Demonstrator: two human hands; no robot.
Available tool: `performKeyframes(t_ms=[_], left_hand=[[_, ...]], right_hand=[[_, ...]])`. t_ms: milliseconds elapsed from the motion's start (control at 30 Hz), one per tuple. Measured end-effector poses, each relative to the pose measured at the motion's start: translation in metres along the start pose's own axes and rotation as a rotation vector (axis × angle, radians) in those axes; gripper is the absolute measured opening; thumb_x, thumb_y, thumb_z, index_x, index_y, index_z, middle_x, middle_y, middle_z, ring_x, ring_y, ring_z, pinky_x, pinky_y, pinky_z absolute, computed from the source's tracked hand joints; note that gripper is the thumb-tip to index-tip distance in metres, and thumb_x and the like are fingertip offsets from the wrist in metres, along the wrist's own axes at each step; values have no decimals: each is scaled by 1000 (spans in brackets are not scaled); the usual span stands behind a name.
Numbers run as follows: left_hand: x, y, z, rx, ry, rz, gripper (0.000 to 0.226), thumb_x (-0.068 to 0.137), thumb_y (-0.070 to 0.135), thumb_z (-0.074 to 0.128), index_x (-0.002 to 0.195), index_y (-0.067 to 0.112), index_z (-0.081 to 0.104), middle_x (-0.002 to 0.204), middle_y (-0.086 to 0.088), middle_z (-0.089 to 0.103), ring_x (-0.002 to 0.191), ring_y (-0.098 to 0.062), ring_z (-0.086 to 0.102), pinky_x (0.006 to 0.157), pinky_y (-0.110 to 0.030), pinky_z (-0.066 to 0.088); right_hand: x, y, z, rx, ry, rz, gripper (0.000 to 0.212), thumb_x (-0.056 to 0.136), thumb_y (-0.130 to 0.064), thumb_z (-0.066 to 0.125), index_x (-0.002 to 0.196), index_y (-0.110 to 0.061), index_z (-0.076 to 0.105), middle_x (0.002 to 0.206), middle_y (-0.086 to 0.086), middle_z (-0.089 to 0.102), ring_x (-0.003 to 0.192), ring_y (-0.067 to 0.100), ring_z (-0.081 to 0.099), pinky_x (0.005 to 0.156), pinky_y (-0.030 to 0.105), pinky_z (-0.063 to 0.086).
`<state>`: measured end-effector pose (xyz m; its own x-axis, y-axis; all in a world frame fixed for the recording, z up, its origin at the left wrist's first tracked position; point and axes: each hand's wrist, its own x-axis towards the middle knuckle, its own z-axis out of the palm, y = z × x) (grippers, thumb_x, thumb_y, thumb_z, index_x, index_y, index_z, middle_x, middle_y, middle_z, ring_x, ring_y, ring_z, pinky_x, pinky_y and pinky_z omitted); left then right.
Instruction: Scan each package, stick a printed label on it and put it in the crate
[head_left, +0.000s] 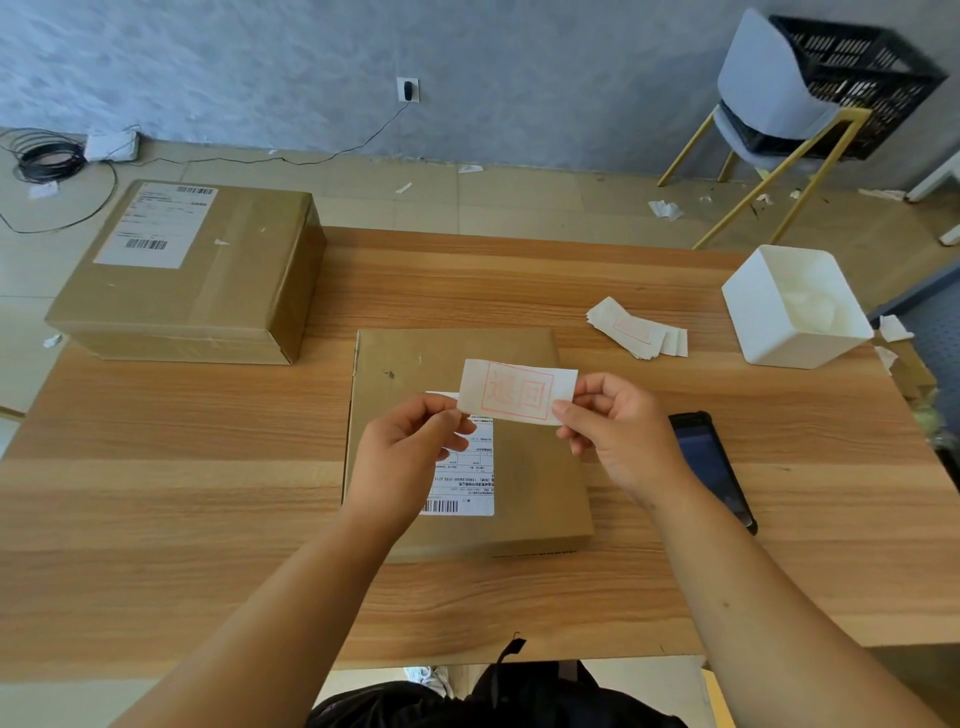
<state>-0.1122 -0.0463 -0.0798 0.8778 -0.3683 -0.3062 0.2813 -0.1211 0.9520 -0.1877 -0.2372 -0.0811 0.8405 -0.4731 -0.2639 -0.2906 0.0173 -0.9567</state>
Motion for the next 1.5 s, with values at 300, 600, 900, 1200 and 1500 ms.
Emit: performKeyframes(t_ms=[300, 600, 900, 1200, 1500], left_hand=[[1, 1, -6, 4, -12, 36, 28, 87, 9, 59, 66, 23, 71, 75, 1, 73, 67, -7, 65, 69, -23, 47], [1, -2, -12, 13, 25, 47, 17, 87, 12, 61, 73, 17, 70, 72, 3, 72, 65, -5, 65, 62, -12, 50], [-3, -1, -11, 99, 23, 43, 16, 87, 14, 60, 75, 20, 69, 72, 8, 73, 64, -3, 66, 62, -14, 49], [-7, 0, -12, 132, -24, 99, 19, 87, 11, 60, 74, 22, 71, 71, 6, 72, 64, -4, 66, 60, -13, 50], [-11, 0, -17, 186, -56, 125, 14, 86, 17, 62, 76, 22, 71, 71, 1, 71, 67, -14, 66, 64, -29, 53]], right_hand=[[3, 1, 6, -38, 15, 101, 10, 86, -6, 68, 94, -9, 63, 75, -2, 73, 54, 3, 61, 46, 18, 47], [0, 3, 15, -148, 345, 198, 35, 78, -35, 76, 102, -18, 59, 92, -3, 63, 75, 10, 61, 58, 25, 48], [-16, -21, 53, -434, -54, -322, 14, 89, -16, 65, 94, -27, 72, 90, -13, 62, 76, -5, 53, 68, 10, 40], [-17, -17, 60, -475, -169, -346, 16, 90, -13, 64, 101, -18, 75, 90, -15, 62, 85, 3, 58, 72, 12, 44], [-22, -17, 60, -480, -233, -328, 15, 89, -11, 65, 99, -15, 75, 90, -10, 63, 69, -9, 54, 64, 6, 37]])
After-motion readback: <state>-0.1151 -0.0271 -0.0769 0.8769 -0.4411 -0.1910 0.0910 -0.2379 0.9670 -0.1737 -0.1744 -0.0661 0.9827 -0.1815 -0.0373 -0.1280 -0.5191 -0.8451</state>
